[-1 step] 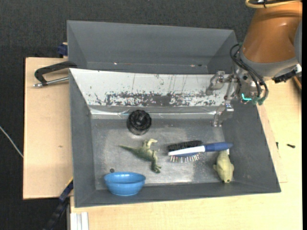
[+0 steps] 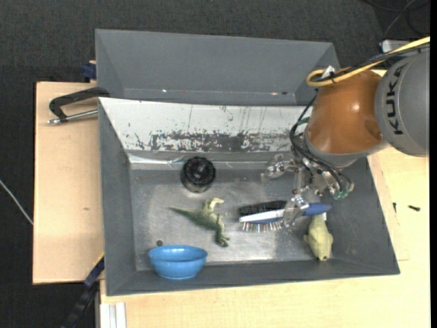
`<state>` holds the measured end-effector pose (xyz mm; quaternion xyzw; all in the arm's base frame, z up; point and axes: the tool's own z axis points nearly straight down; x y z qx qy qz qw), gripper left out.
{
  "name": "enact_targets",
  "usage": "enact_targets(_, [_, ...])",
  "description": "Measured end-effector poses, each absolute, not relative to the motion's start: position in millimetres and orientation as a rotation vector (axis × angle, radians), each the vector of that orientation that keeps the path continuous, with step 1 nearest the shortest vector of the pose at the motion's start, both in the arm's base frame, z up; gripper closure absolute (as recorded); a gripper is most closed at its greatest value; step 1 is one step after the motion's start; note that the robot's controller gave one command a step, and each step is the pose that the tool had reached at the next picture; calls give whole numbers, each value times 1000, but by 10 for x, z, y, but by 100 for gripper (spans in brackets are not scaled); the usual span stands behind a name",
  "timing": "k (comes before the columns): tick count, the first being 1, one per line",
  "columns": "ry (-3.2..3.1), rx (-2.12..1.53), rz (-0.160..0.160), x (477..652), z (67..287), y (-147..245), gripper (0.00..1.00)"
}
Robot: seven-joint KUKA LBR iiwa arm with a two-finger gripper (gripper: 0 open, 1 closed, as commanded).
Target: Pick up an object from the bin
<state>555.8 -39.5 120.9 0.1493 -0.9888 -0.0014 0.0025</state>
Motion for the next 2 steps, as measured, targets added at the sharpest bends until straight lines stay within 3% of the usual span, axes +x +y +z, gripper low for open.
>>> enact_targets(1, [-3123, 375, -3, 5511, 732, -227, 0])
enact_targets(2, [-3126, 377, -1, 5521, 746, -233, 100])
